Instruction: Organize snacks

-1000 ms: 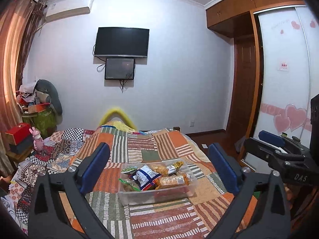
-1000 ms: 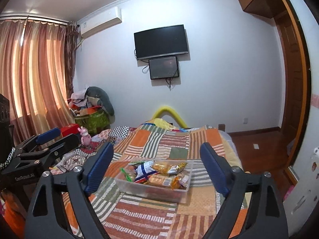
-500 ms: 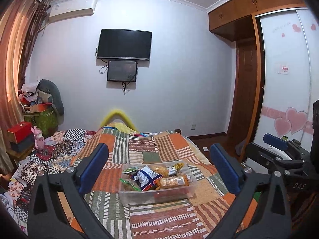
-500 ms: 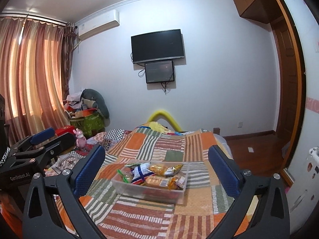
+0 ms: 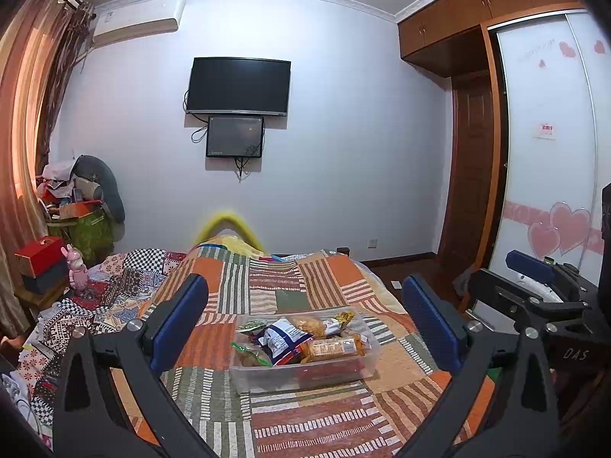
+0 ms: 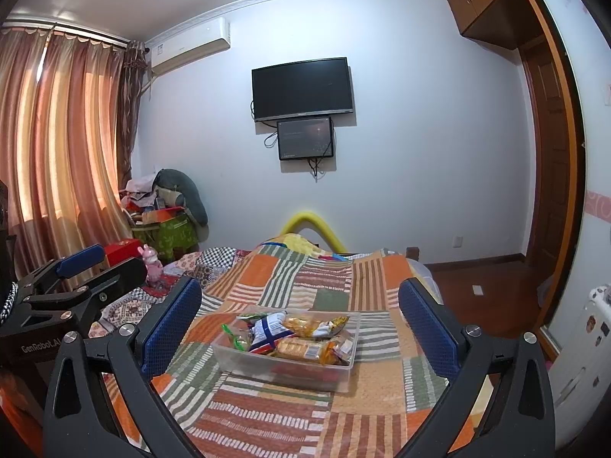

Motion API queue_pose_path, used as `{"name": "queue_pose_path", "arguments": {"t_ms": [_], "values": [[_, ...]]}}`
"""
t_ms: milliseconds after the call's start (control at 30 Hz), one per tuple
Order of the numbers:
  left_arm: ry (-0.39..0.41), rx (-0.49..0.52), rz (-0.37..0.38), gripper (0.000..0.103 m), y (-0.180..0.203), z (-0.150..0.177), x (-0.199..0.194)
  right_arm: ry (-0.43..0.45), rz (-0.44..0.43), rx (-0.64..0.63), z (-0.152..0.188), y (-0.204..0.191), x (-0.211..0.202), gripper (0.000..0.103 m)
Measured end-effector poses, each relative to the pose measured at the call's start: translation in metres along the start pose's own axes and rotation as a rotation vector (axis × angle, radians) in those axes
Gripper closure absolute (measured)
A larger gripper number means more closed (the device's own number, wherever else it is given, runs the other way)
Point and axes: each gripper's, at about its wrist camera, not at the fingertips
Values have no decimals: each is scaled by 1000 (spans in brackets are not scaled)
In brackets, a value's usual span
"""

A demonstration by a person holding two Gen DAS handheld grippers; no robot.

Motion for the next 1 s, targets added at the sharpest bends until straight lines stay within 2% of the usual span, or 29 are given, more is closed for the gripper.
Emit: {"name": "queue_pose_path", "arguments": {"t_ms": [1000], "values": [[1, 2, -3, 0, 3, 1, 3, 0, 8, -9, -2, 2, 0, 0]]}}
Point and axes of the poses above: each gripper's, at about its wrist camera, not at the fingertips, and x roughly the way its jaws point, y to its right, z to its underside, and after that the axes turned 13 degrees about x, right-handed
